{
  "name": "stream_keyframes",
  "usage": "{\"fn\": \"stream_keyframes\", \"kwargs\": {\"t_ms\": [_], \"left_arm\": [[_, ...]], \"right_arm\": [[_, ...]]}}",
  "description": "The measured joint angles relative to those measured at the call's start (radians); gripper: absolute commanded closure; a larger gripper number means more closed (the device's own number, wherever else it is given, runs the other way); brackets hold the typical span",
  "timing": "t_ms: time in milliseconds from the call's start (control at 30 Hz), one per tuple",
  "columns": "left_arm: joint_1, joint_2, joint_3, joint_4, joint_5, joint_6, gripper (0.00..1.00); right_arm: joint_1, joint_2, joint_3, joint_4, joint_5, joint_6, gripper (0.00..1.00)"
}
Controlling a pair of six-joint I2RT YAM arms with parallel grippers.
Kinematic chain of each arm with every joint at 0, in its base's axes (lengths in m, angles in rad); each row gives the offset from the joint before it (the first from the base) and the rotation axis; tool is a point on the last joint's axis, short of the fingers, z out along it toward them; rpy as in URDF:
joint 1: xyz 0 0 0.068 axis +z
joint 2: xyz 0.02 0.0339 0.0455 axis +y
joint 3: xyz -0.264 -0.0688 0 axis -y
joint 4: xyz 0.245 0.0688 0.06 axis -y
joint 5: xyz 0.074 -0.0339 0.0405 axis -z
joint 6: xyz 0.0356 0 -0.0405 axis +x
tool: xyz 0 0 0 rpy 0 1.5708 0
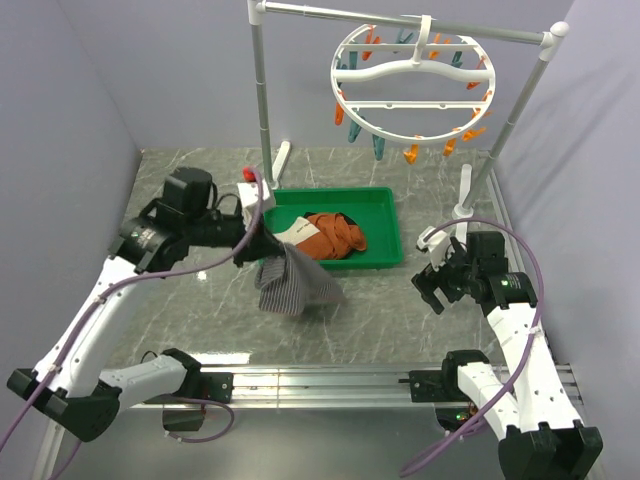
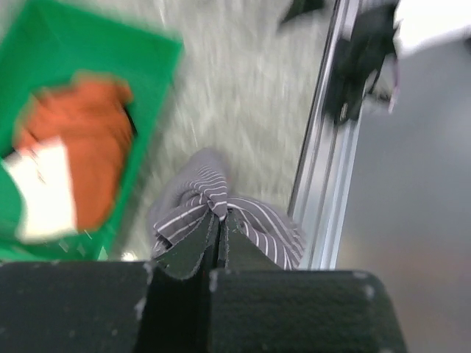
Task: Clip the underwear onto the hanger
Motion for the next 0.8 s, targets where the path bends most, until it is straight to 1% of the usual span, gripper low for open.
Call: {"fn": "stream_keyframes", "kwargs": {"t_ms": [100,200,267,300,400,533,567,600,633,700,733,800], "left_arm": [[0.000,-0.003,-0.142,-0.005,-0.003,0.062,1.00],[0.010,0.061,-0.294,-0.011,-0.034,0.125,1.00],[0.042,0.093,-0.364,0.009,-0.053,0.153,1.00],[0.070,0.108,-0.386,0.015,-0.063,0.169,1.00],[0.144,0.165,-0.391,0.026,-0.071,0.211,1.00],[0.261,0.314,-0.347,0.015,-0.079,0.311,1.00],[0.283,0.356,-0.337,0.009,-0.091,0.341,1.00],[0.296,0.383,-0.332,0.002,-0.103,0.361,0.98],[0.306,0.408,-0.330,-0.004,-0.114,0.381,0.90],[0.315,0.444,-0.330,-0.021,-0.140,0.412,0.80],[0.319,0.455,-0.330,-0.026,-0.152,0.422,0.66],[0.333,0.466,-0.330,-0.035,-0.164,0.436,0.54]], "right_arm": [[0.010,0.000,0.000,-0.003,-0.016,-0.006,0.05],[0.032,0.000,0.000,-0.008,-0.033,-0.011,0.09],[0.056,0.000,0.000,-0.007,-0.034,-0.009,0.12],[0.092,0.000,-0.003,-0.003,-0.033,-0.006,0.13],[0.168,0.000,-0.011,0.008,-0.029,-0.003,0.16],[0.264,0.002,-0.044,0.040,-0.017,-0.008,0.18],[0.293,0.003,-0.054,0.050,-0.008,-0.011,0.20],[0.328,0.005,-0.066,0.062,-0.002,-0.016,0.21],[0.370,0.008,-0.079,0.075,0.003,-0.023,0.21],[0.439,0.015,-0.097,0.102,0.015,-0.037,0.22],[0.472,0.017,-0.104,0.122,0.025,-0.043,0.23],[0.553,0.021,-0.132,0.188,0.042,-0.064,0.23]]}}
